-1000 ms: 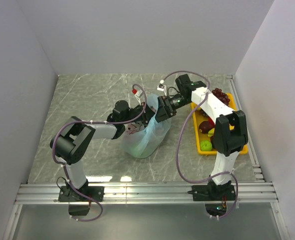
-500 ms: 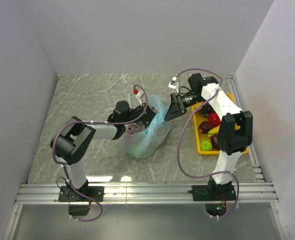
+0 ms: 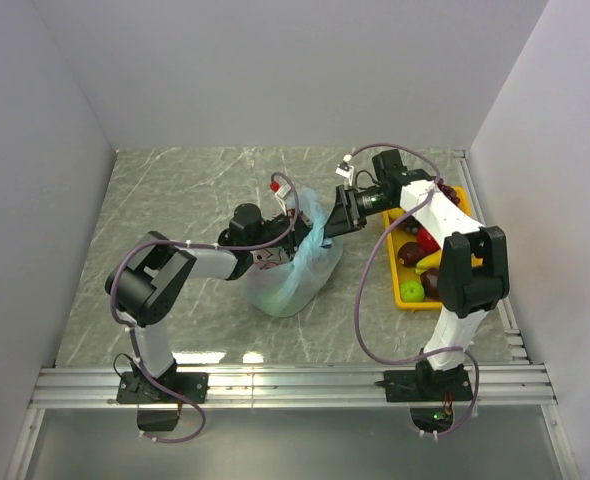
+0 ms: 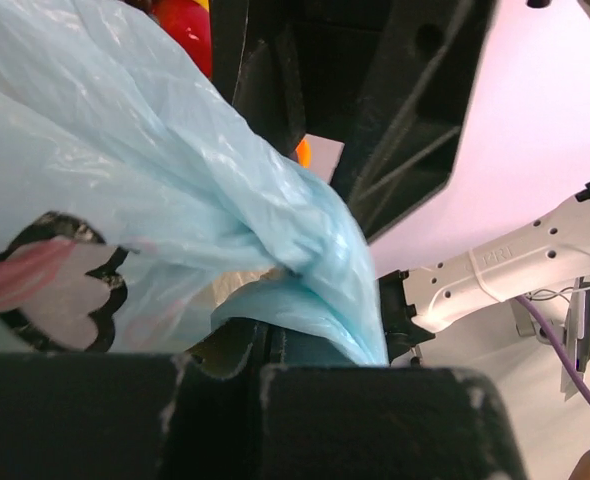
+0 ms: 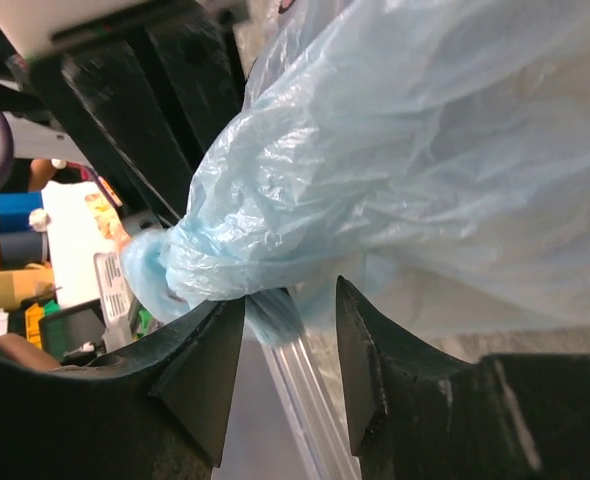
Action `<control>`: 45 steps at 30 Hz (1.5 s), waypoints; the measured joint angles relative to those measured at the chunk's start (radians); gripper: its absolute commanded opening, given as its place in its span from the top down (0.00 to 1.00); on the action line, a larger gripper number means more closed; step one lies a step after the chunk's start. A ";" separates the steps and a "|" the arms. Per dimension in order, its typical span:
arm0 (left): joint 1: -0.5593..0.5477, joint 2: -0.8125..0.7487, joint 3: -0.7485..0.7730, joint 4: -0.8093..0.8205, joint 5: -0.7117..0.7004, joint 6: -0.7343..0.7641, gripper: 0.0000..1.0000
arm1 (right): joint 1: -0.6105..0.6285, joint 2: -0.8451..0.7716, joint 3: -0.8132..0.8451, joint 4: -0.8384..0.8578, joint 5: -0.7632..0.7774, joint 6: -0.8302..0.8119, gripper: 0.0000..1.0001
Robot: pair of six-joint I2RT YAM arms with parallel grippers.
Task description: Place the fake fruits into the plastic bag and tie a complex knot
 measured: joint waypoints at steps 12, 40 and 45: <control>-0.010 0.002 -0.016 0.042 0.005 -0.001 1.00 | 0.036 -0.001 -0.002 -0.079 -0.020 -0.097 0.42; -0.026 0.002 -0.014 0.046 0.010 0.023 0.99 | 0.005 0.032 0.072 -0.321 -0.039 -0.344 0.56; -0.026 0.002 -0.011 0.039 0.018 0.027 0.94 | 0.005 0.032 0.076 -0.347 -0.008 -0.389 0.92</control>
